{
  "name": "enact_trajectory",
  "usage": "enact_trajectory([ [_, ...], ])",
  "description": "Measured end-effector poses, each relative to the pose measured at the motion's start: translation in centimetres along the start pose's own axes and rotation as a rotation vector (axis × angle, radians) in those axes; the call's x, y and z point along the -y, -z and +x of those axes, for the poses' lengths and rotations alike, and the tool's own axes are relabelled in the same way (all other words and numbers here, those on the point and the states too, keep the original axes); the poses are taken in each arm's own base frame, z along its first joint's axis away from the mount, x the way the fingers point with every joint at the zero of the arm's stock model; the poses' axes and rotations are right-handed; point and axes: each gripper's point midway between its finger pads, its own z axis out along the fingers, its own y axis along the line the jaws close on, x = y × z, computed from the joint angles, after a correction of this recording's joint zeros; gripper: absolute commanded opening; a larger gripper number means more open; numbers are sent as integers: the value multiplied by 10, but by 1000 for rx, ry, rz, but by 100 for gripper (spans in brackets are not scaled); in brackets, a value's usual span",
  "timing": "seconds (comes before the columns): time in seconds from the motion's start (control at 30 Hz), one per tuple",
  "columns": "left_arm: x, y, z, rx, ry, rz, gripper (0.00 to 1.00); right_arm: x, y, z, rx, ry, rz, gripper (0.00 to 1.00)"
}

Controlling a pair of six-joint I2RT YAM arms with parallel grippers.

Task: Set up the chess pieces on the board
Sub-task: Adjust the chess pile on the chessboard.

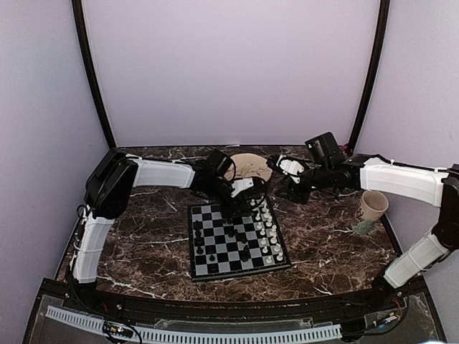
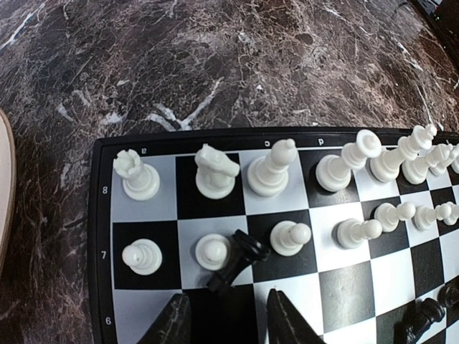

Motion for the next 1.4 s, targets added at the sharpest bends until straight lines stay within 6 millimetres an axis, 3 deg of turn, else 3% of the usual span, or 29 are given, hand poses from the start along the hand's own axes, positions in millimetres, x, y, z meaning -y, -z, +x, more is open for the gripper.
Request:
enact_trajectory([
  [0.77,7,-5,-5,42,-32,58,35,-3,-6,5,-15,-5,-17,42],
  [1.4,9,-6,-3,36,-47,66,21,-4,-8,6,-18,-7,-28,42],
])
